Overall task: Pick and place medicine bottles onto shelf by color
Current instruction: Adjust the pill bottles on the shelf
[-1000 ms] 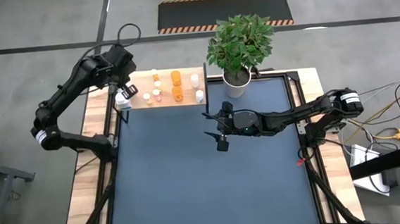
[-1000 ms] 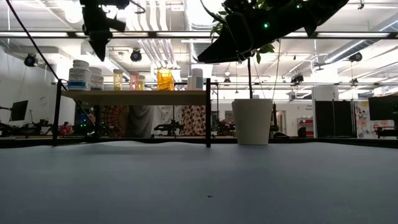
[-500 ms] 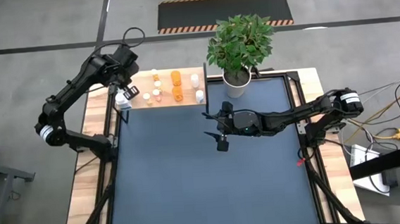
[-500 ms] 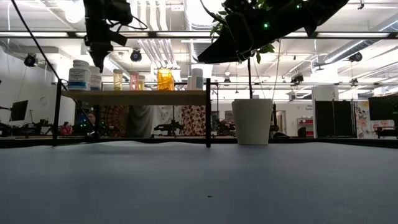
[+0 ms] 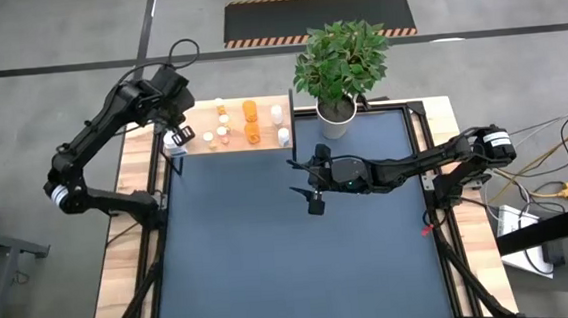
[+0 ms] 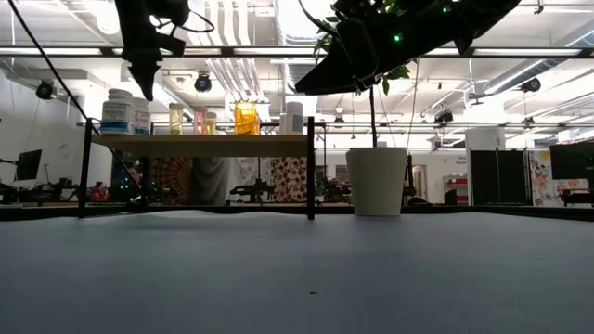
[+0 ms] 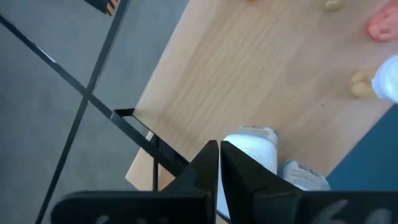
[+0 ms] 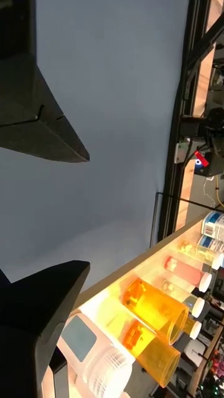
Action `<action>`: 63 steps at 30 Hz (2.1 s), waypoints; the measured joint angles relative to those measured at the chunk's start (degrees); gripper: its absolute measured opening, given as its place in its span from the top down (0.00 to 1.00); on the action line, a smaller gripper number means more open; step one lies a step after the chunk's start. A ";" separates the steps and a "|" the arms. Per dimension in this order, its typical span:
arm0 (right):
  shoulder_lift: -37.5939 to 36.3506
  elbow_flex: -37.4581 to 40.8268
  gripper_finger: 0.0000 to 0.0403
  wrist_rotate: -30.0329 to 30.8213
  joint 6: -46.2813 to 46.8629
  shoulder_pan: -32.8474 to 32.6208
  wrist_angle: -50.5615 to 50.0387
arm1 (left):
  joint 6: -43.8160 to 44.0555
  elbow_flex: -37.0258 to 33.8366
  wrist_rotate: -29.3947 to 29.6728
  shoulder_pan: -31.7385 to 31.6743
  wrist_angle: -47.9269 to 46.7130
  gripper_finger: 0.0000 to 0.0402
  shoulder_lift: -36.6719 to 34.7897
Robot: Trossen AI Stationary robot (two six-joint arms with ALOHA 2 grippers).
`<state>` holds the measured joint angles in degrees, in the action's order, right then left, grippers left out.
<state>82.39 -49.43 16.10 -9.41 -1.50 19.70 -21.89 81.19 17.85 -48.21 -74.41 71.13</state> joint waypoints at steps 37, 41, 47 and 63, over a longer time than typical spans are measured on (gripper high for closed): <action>0.00 0.00 0.35 0.02 0.46 0.02 -1.09 | 2.03 -1.94 -4.35 0.35 -2.29 1.00 -4.77; 0.00 0.00 0.35 0.02 0.46 0.02 -1.09 | 2.08 0.07 -4.35 0.71 -3.93 1.00 -7.24; 0.00 0.00 0.35 0.51 0.28 0.07 -1.06 | 2.05 -0.13 -19.57 3.44 -4.52 1.00 -11.80; 0.00 0.00 0.35 0.53 0.31 0.79 -1.29 | 8.37 -13.24 -13.19 11.42 -3.31 1.00 -10.95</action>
<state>82.39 -49.43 16.63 -9.10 -0.71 18.41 -13.52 67.95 4.66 -36.79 -77.72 60.17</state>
